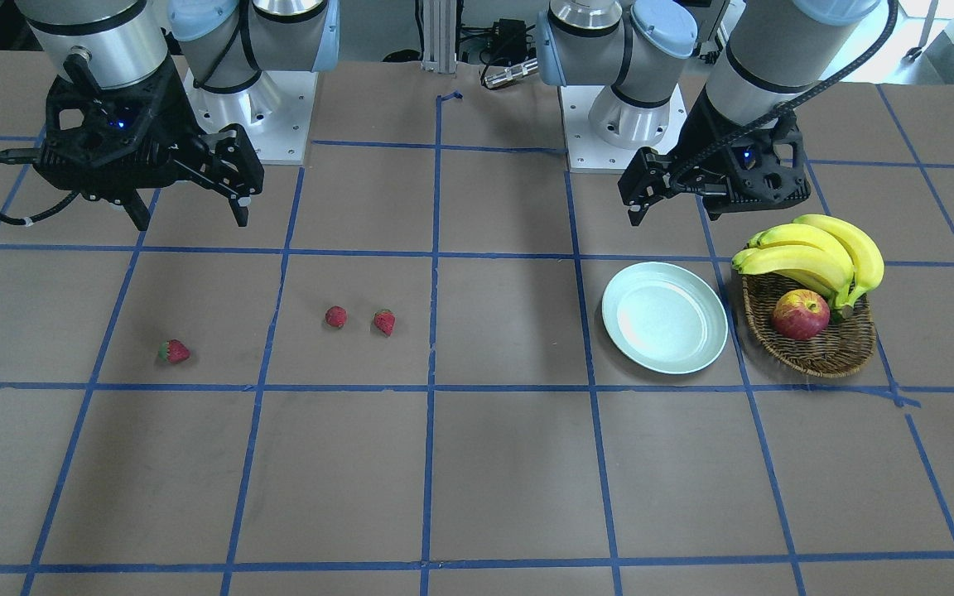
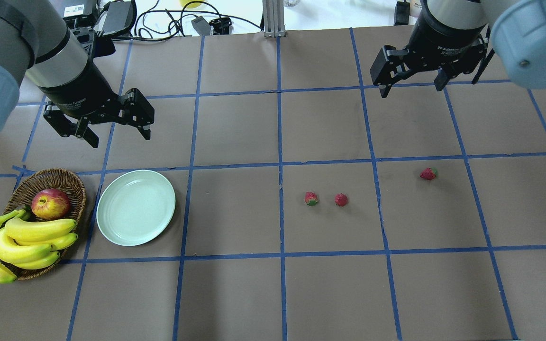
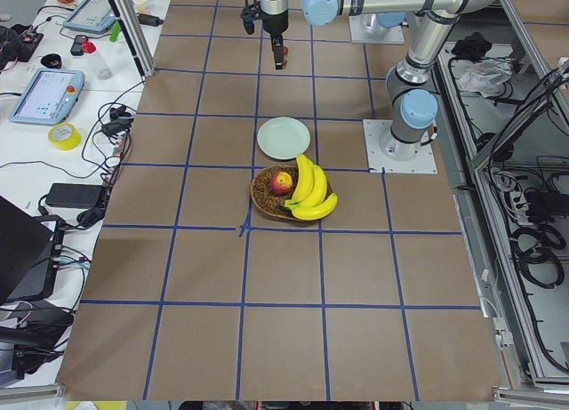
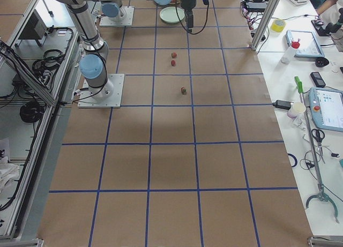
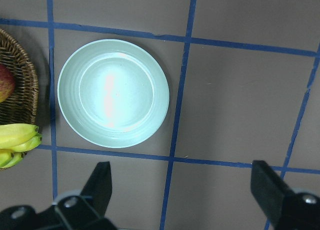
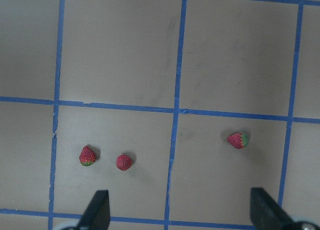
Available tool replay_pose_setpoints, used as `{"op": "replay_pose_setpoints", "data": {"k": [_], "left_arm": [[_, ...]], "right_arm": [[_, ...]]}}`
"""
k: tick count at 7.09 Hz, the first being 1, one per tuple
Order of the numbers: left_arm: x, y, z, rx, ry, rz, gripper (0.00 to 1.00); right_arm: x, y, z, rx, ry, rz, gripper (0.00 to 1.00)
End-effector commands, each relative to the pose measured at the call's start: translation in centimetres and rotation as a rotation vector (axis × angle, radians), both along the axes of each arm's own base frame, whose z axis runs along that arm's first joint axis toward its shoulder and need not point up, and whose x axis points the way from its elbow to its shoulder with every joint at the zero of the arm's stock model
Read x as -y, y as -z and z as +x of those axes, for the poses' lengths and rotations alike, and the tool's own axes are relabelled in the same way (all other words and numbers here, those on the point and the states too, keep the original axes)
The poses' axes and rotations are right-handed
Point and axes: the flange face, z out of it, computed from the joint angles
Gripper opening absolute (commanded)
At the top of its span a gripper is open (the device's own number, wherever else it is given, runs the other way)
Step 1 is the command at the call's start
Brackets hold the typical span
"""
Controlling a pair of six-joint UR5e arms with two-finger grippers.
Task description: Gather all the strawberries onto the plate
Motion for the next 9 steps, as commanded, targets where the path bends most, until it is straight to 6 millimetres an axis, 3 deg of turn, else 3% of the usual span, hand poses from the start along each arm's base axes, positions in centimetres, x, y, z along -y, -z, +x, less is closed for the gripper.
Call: {"op": "replay_pose_setpoints", "data": {"k": [1, 6, 9], "left_arm": [[0.0, 0.0, 0.0, 0.0, 0.0, 0.001, 1.0], [0.0, 0.0, 0.0, 0.002, -0.001, 0.001, 1.0], [0.0, 0.2, 0.0, 0.002, 0.0, 0.007, 1.0]], "right_arm": [[0.0, 0.2, 0.0, 0.0, 0.0, 0.003, 1.0], [0.7, 0.9, -0.7, -0.011, -0.018, 0.02, 1.0], [1.0, -0.6, -0.7, -0.014, 0.014, -0.026, 1.0]]}}
